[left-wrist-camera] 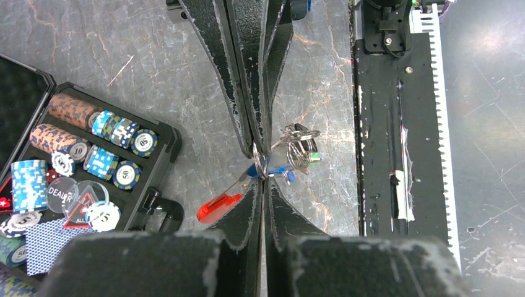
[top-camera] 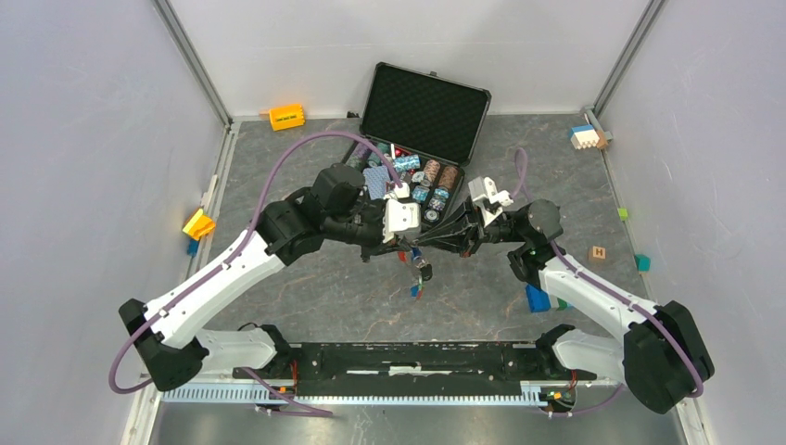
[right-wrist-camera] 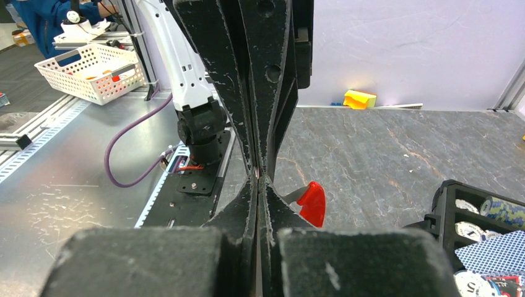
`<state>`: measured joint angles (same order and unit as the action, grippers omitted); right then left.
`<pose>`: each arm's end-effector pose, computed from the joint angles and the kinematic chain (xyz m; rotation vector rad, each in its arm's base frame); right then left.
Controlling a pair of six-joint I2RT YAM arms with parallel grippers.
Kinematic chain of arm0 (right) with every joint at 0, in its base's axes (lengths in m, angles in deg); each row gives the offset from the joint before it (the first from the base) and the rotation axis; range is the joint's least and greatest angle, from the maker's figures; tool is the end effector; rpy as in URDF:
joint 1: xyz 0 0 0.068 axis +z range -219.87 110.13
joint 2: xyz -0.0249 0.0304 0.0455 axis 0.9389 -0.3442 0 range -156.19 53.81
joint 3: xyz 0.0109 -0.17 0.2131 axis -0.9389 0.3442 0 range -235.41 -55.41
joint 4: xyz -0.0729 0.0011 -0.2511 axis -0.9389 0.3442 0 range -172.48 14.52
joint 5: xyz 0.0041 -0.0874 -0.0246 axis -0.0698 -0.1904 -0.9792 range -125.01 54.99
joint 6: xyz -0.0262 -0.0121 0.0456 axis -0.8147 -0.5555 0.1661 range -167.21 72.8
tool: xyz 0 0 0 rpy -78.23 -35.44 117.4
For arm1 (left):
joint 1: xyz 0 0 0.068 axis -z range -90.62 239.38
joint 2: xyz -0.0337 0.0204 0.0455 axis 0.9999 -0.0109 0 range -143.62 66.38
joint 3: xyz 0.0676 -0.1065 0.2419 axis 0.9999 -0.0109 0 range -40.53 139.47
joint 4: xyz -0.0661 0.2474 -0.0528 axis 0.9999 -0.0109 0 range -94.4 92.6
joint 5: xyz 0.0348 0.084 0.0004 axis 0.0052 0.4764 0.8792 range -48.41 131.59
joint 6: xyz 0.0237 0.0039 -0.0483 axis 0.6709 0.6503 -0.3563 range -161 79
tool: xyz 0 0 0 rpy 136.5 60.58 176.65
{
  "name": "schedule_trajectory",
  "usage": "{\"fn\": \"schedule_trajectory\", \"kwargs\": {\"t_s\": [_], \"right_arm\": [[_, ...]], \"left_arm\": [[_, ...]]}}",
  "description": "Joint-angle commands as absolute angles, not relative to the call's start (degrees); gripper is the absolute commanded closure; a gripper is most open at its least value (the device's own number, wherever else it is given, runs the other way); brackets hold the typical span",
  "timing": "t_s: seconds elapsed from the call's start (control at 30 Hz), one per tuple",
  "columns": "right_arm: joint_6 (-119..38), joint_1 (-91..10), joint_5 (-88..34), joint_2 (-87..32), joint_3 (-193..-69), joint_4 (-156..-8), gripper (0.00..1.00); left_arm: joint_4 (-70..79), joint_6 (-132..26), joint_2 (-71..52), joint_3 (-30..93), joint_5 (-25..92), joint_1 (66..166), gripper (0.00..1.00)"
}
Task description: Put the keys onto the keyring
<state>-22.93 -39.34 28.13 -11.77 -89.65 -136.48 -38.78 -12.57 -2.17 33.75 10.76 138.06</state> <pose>0.1858 0.1465 0.3123 -1.1164 1.0852 1.4149 0.1490 -0.1970 0.3825 1.5985 1.5109 -0.7878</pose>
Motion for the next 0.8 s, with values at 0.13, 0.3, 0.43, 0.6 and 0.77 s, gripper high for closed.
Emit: {"fn": "schedule_trajectory", "kwargs": {"t_s": [0.13,0.3,0.43,0.6,0.77], "right_arm": [[-20.8,-39.7,28.3,-10.0,-89.0,-143.2,1.00],[-20.6,-39.8,28.2,-9.9,-88.5,-143.8,1.00],[-20.5,-39.7,28.2,-10.1,-88.4,-144.0,1.00],[-20.5,-39.7,28.2,-10.0,-88.2,-144.1,1.00],[-20.5,-39.7,28.1,-9.8,-88.1,-144.2,1.00]], "left_arm": [[-35.8,-11.2,-3.4,33.8,8.1,137.9,0.98],[-35.0,-11.7,-3.7,33.8,7.5,137.9,0.98],[-34.4,-11.9,-4.0,33.5,7.1,137.8,0.98],[-34.1,-11.8,-4.3,33.4,7.4,137.9,0.97],[-34.0,-11.7,-5.0,33.6,7.4,137.9,0.94]]}}
